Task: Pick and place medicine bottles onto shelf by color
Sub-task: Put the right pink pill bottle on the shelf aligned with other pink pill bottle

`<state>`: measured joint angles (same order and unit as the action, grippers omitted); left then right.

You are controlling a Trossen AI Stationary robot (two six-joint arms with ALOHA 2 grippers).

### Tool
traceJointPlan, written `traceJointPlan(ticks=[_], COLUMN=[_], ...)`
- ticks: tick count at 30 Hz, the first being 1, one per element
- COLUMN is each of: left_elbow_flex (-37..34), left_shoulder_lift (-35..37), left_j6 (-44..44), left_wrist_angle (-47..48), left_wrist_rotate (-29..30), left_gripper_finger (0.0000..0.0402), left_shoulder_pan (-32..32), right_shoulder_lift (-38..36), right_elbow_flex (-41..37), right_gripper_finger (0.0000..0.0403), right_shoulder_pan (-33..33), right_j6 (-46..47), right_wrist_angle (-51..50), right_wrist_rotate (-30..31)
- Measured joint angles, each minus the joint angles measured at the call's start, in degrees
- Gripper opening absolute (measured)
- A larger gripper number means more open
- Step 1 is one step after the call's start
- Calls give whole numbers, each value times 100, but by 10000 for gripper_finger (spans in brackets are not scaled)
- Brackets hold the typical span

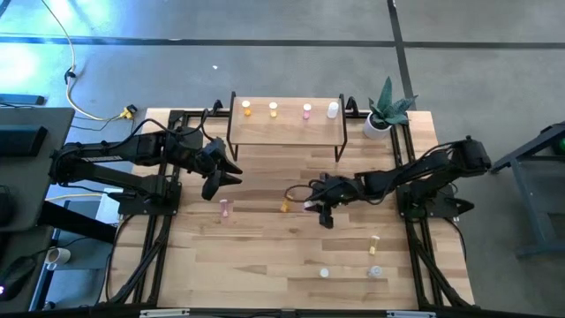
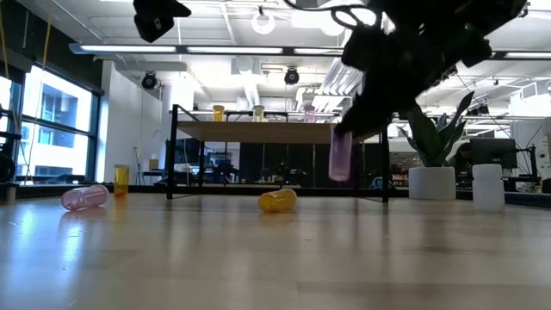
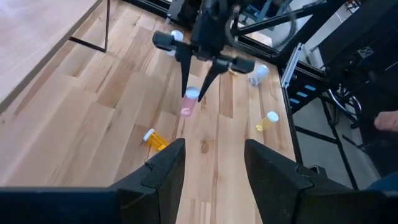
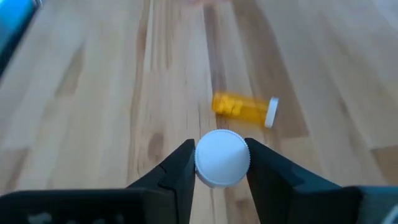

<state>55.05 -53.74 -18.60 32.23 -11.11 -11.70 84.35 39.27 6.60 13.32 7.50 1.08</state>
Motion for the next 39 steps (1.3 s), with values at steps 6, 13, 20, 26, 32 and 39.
traceJointPlan(ticks=[6,13,20,26,32,39], left_elbow_flex=[0,0,0,0,0,0], left_shoulder_lift=[0,0,-42,-37,-37,-37], left_j6=[248,431,532,534,671,877], left_wrist_angle=[-4,-4,4,-76,-163,-295], left_wrist_rotate=[67,420,768,1337,1688,1825], left_gripper_finger=[157,157,157,157,157,157], left_shoulder_pan=[-151,-411,-751,-989,-1143,-1196], right_shoulder_lift=[-534,-677,-677,-677,-677,-677], right_elbow_flex=[206,1288,2392,2892,3183,3499], right_gripper_finger=[117,116,116,116,116,116], right_shoulder_pan=[-281,-845,-1641,-2208,-2613,-3031], right_j6=[140,-310,-576,-631,-631,-644], right_wrist_angle=[-309,-1341,-2506,-2670,-2669,-2651], right_wrist_rotate=[287,753,811,809,1020,1089])
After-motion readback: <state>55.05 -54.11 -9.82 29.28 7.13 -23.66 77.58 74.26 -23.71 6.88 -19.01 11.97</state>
